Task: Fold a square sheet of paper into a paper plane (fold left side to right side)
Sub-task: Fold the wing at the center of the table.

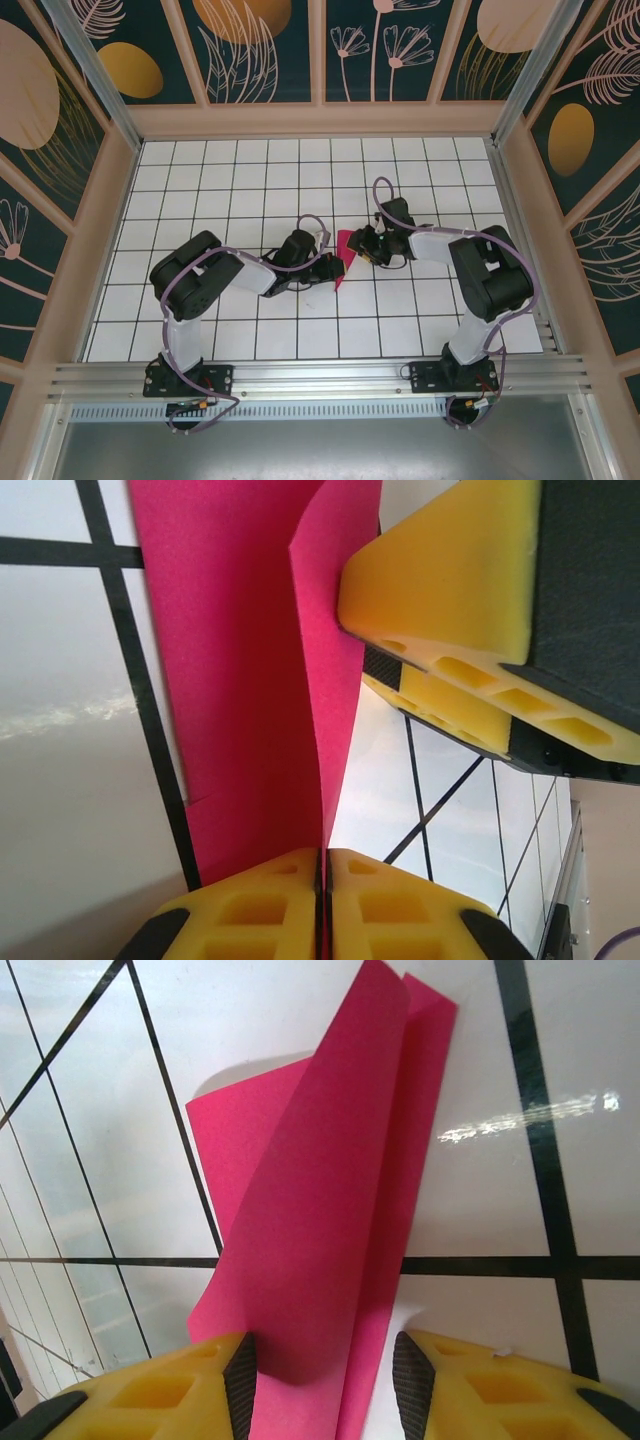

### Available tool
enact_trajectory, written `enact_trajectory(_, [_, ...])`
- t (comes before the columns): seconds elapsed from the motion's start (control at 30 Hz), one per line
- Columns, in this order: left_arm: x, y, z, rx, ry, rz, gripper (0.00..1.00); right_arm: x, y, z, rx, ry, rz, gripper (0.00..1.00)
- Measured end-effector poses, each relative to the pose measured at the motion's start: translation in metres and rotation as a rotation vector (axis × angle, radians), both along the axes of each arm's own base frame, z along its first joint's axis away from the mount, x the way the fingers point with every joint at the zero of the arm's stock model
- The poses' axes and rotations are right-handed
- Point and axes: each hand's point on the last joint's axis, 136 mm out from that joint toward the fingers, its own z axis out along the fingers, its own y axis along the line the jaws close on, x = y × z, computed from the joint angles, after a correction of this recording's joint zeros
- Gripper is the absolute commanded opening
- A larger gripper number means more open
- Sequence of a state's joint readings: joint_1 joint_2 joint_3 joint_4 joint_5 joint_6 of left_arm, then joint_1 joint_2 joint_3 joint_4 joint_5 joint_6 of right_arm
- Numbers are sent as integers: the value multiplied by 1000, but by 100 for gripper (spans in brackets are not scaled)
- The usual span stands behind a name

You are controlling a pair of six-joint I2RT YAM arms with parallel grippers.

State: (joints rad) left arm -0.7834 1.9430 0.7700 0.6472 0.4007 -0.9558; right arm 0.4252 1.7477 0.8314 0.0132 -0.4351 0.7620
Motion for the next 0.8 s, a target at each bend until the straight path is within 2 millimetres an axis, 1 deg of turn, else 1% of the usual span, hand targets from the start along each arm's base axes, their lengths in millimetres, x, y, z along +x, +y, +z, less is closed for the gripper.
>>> enact_trajectory(0.33, [0, 6, 7, 29, -3, 10, 29, 0, 0, 0, -5, 10, 0, 46])
enact_trajectory(0.47, [8, 13, 15, 25, -11, 31, 34, 0, 0, 0, -5, 10, 1, 46])
enact_trajectory(0.67, [20, 23, 20, 8, -7, 60, 34, 0, 0, 0, -5, 10, 1, 46])
enact_trajectory(0.8, [30, 22, 21, -15, 8, 71, 31, 0, 0, 0, -5, 10, 1, 46])
